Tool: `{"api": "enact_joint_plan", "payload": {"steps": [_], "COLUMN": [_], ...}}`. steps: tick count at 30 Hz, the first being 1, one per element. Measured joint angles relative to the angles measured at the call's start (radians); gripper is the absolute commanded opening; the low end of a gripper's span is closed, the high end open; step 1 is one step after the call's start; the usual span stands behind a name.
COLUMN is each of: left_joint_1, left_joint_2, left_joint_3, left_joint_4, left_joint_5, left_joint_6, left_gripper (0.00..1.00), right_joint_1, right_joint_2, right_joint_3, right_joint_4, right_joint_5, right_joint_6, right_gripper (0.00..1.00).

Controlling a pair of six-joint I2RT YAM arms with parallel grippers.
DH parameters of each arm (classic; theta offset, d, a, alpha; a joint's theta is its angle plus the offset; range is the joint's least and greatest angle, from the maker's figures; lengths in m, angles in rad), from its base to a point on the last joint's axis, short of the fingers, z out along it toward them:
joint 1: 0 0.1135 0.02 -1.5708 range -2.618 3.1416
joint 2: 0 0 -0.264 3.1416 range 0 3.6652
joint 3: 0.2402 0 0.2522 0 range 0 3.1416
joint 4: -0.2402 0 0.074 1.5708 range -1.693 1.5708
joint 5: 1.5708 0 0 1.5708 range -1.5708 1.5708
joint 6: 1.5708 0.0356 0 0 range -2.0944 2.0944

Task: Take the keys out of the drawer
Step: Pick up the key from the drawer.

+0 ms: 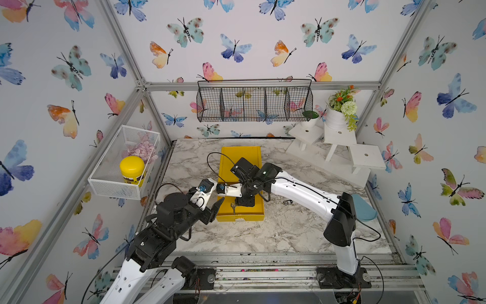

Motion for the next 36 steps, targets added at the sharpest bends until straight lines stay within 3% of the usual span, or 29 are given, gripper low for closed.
{"api": "enact_joint_plan", "payload": {"steps": [11, 36], "left_joint_1": [0.0, 0.0], "left_joint_2": [0.002, 0.002], "left_joint_3": [0.01, 0.01], "left_joint_4": [-0.001, -0.004], "left_joint_5": [0.003, 0.021], "left_joint_6": [0.002, -0.003], "left_gripper": [0.7, 0.7], "right_joint_1": [0.0, 0.002], "right_joint_2": [0.0, 0.0], "right_joint_3": [-0.008, -0.029], "right_joint_4": [0.011, 0.076], "right_joint_5": [-0.001, -0.057], "right_joint_6": [-0.038, -0.058], "right_gripper": [0.38, 0.34]}}
